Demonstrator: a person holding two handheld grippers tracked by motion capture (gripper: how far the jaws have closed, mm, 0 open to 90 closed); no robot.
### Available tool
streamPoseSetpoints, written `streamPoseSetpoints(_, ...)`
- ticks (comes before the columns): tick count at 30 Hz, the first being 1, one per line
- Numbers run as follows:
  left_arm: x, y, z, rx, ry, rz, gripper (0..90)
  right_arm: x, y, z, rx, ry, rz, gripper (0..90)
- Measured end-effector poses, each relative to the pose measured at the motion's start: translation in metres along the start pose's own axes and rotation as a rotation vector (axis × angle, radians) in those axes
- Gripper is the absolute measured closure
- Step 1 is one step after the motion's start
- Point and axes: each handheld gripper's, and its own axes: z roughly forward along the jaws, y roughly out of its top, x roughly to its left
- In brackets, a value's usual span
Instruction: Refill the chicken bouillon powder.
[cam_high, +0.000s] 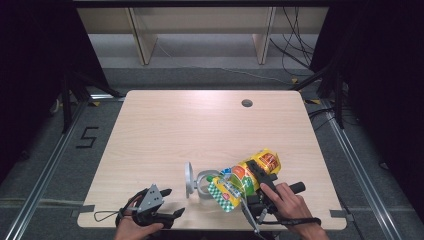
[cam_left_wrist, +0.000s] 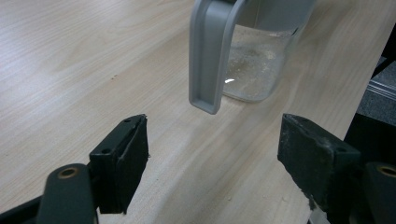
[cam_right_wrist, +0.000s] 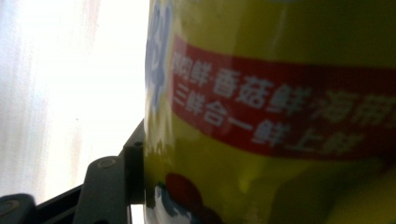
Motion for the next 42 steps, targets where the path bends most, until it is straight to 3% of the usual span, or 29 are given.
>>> streamPoseSetpoints(1,0.000,0.000,0.000,-0.006,0.000,-0.002,24.6,0.002,0.000,0.000,0.003,0.000,0.029,40.8)
streamPoseSetpoints(3,-0.001,0.000,0.001,-0.014,-0.006,-0.016,24.6,-0.003,0.002,0.001,-0.025,-0.034,-0.074,40.8)
streamPoseSetpoints(4,-0.001,-0.001,0.001,-0.010,0.002,-0.008,24.6,0.002,0.002,0.000,-0.006,-0.043,-0.034,40.9)
streamPoseSetpoints(5,-0.001,0.000,0.001,-0.002,0.005,-0.006,24.6,-0.002,0.004,-0.001,-0.014,-0.039,-0.097,40.9)
streamPoseSetpoints(7,-0.002,0.000,0.000,-0.007,0.002,-0.015,24.7,-0.001,0.005,-0.002,-0.011,-0.067,-0.135,40.9)
streamPoseSetpoints(10,-0.002,0.000,0.001,-0.010,-0.001,-0.018,24.7,-0.002,0.006,-0.003,-0.010,-0.075,-0.166,40.9)
streamPoseSetpoints(11,-0.001,0.000,0.000,-0.006,0.006,0.006,24.7,-0.002,0.006,-0.003,-0.007,-0.072,-0.168,41.0)
streamPoseSetpoints(13,-0.001,0.000,0.000,-0.006,0.006,0.004,24.7,-0.002,0.007,-0.004,-0.002,-0.088,-0.184,41.0)
streamPoseSetpoints(15,-0.001,0.001,0.000,-0.004,0.001,0.013,24.7,-0.001,0.007,-0.005,0.015,-0.080,-0.176,41.1)
streamPoseSetpoints(17,-0.001,0.001,0.000,-0.003,-0.002,0.016,24.7,-0.005,0.009,-0.004,-0.015,-0.110,-0.223,41.2)
streamPoseSetpoints(19,-0.001,0.001,0.000,-0.007,0.004,0.019,24.7,-0.006,0.009,-0.004,-0.009,-0.101,-0.235,41.2)
streamPoseSetpoints(20,0.000,0.001,0.000,-0.007,0.003,0.019,24.7,-0.006,0.009,-0.004,-0.003,-0.104,-0.235,41.3)
streamPoseSetpoints(21,-0.002,0.000,0.001,-0.003,0.000,-0.012,24.7,-0.006,0.009,-0.004,-0.002,-0.103,-0.243,41.3)
streamPoseSetpoints(22,-0.001,0.000,0.001,-0.007,-0.009,-0.017,24.7,-0.007,0.010,-0.003,-0.010,-0.106,-0.275,41.3)
streamPoseSetpoints(23,-0.001,-0.001,0.003,-0.022,0.008,-0.006,24.7,-0.005,0.008,-0.004,0.008,-0.102,-0.239,41.3)
streamPoseSetpoints(26,-0.001,-0.001,0.002,-0.011,0.002,-0.013,24.7,-0.004,0.008,-0.005,0.016,-0.098,-0.233,41.4)
streamPoseSetpoints(31,0.001,-0.001,0.002,-0.020,0.011,-0.013,24.7,-0.008,0.009,-0.004,0.004,-0.101,-0.270,41.4)
streamPoseSetpoints(32,0.000,-0.002,0.002,-0.018,0.004,-0.038,24.7,-0.008,0.009,-0.003,0.005,-0.099,-0.275,41.4)
streamPoseSetpoints(35,0.004,-0.002,0.001,-0.005,0.020,-0.019,24.7,-0.011,0.010,-0.001,-0.004,-0.098,-0.306,41.5)
streamPoseSetpoints(36,0.004,-0.002,0.001,0.007,0.028,-0.024,24.7,-0.015,0.009,-0.003,0.024,-0.094,-0.352,41.5)
streamPoseSetpoints(38,0.004,-0.003,0.003,-0.007,0.042,-0.022,24.8,-0.012,0.007,-0.001,0.002,-0.088,-0.289,41.6)
streamPoseSetpoints(39,0.004,-0.003,0.002,-0.007,0.039,-0.022,24.8,-0.013,0.007,-0.001,-0.007,-0.087,-0.300,41.6)
streamPoseSetpoints(40,0.004,-0.003,0.002,-0.001,0.036,-0.027,24.8,-0.017,0.008,-0.003,0.017,-0.087,-0.364,41.6)
streamPoseSetpoints(41,0.002,-0.003,0.003,-0.020,0.027,-0.042,24.8,-0.017,0.008,-0.003,0.019,-0.090,-0.374,41.6)
streamPoseSetpoints(42,0.003,-0.002,0.003,-0.007,0.018,-0.042,24.8,-0.020,0.009,-0.002,0.008,-0.088,-0.407,41.6)
